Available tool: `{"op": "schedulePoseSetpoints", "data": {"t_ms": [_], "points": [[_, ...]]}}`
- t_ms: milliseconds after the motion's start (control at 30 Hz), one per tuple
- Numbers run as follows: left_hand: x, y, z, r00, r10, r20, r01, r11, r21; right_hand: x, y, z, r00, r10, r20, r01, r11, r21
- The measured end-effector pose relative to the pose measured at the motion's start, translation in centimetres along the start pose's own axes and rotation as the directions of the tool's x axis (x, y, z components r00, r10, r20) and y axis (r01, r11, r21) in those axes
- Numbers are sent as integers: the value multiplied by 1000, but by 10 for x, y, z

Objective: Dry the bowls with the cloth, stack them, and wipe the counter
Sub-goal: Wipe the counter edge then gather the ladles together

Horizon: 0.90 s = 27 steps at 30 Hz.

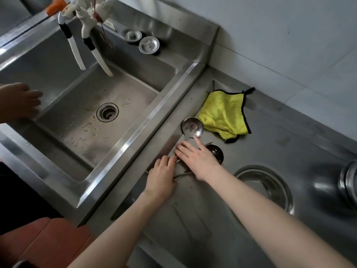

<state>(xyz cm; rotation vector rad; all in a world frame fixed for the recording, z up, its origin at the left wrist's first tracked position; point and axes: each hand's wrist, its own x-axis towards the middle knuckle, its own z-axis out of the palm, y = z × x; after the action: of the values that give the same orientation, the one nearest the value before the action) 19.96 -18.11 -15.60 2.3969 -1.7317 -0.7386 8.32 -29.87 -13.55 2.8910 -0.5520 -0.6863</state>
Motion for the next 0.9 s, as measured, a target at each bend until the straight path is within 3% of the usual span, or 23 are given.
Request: {"op": "schedulePoseSetpoints", "data": {"t_ms": [167, 400, 700, 900], "points": [[5, -3, -5, 999, -49, 11, 49, 998, 30, 10, 0, 2, 997, -9, -82, 12, 999, 46], [10, -10, -1, 994, 70, 82, -82, 986, 148, 1, -1, 13, 997, -32, -76, 38, 996, 77], [15, -1, 8, 938, 308, -160, -250, 920, 301, -19, 2, 28, 995, 92, -29, -83, 973, 213], [13, 13, 15, 966, 225, -126, -158, 902, 402, -21, 8, 26, 986, 168, -9, -159, 948, 276]]}}
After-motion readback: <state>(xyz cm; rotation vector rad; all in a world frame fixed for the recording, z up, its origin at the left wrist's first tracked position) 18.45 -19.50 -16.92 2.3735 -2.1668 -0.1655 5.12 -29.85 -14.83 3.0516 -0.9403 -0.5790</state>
